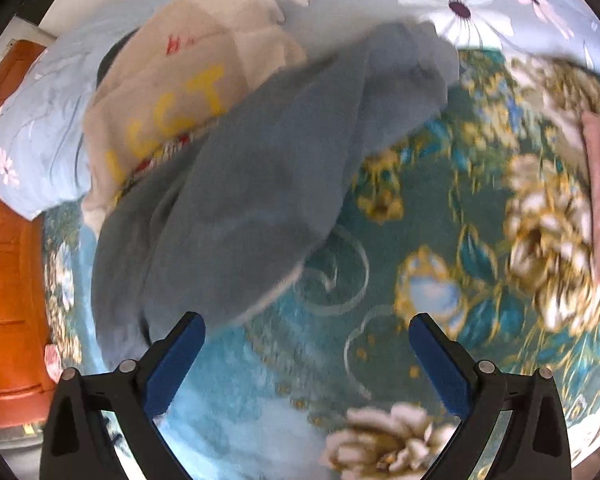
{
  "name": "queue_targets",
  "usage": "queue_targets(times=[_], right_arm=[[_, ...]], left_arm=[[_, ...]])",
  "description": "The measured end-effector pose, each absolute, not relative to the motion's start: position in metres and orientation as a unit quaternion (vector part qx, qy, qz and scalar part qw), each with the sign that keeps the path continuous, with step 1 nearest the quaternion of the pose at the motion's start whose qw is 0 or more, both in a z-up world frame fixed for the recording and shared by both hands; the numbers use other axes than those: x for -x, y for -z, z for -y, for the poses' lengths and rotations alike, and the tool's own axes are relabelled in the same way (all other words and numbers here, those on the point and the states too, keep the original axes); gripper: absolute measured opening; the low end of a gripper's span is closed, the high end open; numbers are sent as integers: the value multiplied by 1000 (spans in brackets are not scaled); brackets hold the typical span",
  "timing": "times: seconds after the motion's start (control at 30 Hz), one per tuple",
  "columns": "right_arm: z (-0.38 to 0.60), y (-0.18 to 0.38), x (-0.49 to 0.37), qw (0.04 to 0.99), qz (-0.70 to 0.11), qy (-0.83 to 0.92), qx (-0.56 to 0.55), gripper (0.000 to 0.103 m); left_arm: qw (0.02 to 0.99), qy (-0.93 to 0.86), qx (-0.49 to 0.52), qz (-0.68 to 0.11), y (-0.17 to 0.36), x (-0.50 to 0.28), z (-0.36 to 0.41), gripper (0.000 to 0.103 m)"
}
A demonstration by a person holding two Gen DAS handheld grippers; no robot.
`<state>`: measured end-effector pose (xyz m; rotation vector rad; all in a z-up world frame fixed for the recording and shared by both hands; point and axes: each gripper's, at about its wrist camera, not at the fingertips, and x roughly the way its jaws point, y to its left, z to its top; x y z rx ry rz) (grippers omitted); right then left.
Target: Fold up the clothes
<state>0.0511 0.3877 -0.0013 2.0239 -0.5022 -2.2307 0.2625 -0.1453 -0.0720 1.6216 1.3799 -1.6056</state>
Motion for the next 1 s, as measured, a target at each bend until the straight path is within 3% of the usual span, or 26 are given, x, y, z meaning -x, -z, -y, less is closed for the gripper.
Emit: queue_targets(times=[0.13,0.17,0.37,0.47,0.5,0.53,0.63,0.67,0.73,0.8,1.0], right_arm=[[-403,-6,-3,22,204,745,-635,101],[-407,-7,11,13,218,747,-627,101],[-423,5,70,-62,260,736,-623,86],[-435,27,83,-100,283,709,-638,70],[-439,36,84,-108,301,697,-642,59],[-444,44,86,-115,318,684,-647,40],[-456,52,79,-118,375,663,-637,5],[-458,49,76,-114,388,662,-631,5],[-461,34,71,-95,390,673,-621,5],[-463,11,62,-69,385,693,-605,4],[-488,-76,-8,13,385,763,-520,4]], left_arm=[[255,564,-596,-511,99,-259,128,45],[261,563,-600,-505,103,-257,126,50],[311,536,-588,-520,118,-260,124,57],[313,526,-584,-532,122,-261,121,57],[313,522,-580,-541,124,-262,120,57],[313,519,-578,-547,124,-262,119,57],[315,506,-563,-573,125,-264,116,51],[315,501,-557,-583,125,-264,114,43],[317,494,-547,-597,124,-262,112,39],[322,492,-541,-601,120,-260,109,20],[292,573,-522,-560,51,-227,123,13]])
